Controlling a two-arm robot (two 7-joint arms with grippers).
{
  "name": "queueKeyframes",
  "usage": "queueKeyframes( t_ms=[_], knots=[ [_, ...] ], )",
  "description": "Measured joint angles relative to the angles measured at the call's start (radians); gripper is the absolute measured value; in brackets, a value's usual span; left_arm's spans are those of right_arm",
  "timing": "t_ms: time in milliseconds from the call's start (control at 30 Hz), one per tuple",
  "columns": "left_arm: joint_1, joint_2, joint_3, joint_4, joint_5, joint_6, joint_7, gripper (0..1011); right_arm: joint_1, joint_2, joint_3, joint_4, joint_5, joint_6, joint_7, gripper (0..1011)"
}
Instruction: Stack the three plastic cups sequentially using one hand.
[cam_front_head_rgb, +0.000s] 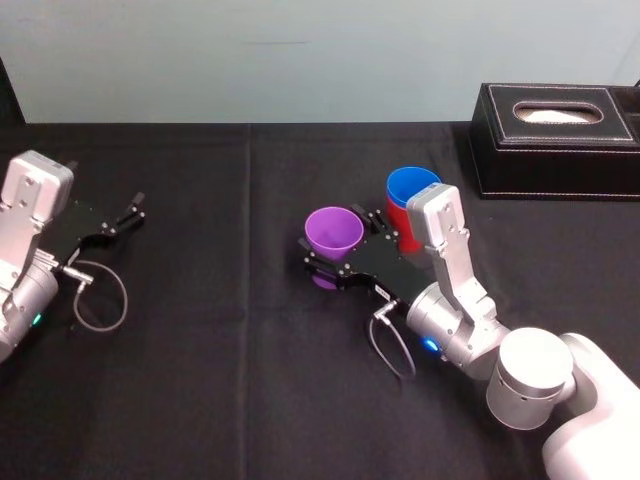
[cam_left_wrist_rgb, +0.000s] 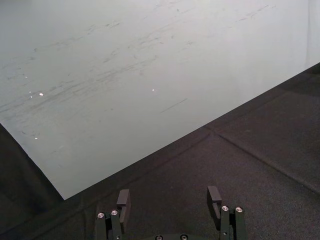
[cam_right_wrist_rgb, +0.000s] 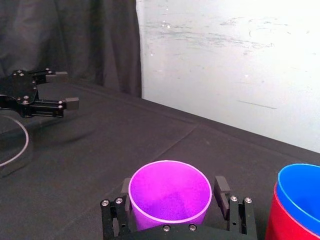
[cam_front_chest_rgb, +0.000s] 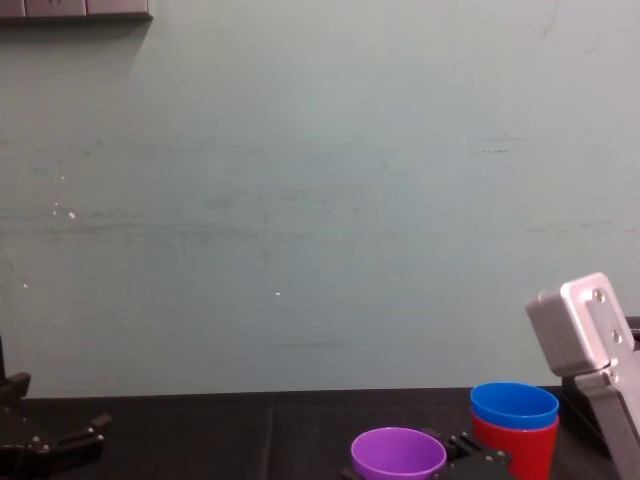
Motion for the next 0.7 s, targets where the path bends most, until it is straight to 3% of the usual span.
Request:
queueKeyframes(
  t_ms=[700],
  knots=[
    [0.000, 0.000, 0.000, 0.000, 0.000, 0.000, 0.000, 1005, 0.000, -0.002, 0.002, 0.000, 0.006, 0.001, 0.006, 1002]
  ],
)
